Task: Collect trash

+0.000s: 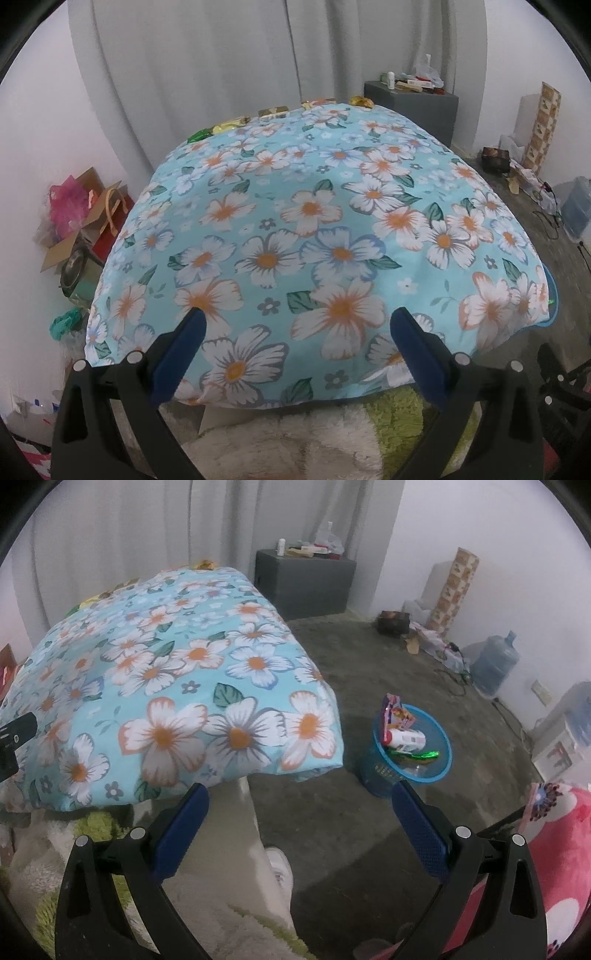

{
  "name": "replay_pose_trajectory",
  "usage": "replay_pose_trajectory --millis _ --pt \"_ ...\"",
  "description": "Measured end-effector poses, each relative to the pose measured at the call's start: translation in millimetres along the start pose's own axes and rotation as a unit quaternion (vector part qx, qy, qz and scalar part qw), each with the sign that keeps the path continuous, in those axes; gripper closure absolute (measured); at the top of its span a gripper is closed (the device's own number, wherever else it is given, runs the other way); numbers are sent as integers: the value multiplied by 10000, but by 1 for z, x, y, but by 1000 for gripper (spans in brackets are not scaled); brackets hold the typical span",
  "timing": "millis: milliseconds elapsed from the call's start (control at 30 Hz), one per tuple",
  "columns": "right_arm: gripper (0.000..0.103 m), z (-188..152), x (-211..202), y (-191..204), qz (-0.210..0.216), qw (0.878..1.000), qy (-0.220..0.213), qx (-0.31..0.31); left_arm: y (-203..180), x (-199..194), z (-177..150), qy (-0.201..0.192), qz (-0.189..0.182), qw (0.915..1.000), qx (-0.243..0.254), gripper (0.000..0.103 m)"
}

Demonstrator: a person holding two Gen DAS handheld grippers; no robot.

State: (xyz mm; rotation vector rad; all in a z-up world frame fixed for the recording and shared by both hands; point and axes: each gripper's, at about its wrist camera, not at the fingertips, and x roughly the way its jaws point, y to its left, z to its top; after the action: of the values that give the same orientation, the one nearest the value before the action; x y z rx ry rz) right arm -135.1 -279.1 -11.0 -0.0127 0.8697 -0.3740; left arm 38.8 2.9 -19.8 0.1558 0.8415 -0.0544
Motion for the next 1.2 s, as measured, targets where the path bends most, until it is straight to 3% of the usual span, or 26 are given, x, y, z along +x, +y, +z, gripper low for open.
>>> replay_pose_trajectory --millis 1000,1200 --pt "8 3 -2 -10 -145 9999 -62 50 -14 -3 3 -33 -162 9996 243 5" --pt "8 5 -2 -16 -239 9996 -98 114 -21 -6 8 -120 -387 9986 326 5"
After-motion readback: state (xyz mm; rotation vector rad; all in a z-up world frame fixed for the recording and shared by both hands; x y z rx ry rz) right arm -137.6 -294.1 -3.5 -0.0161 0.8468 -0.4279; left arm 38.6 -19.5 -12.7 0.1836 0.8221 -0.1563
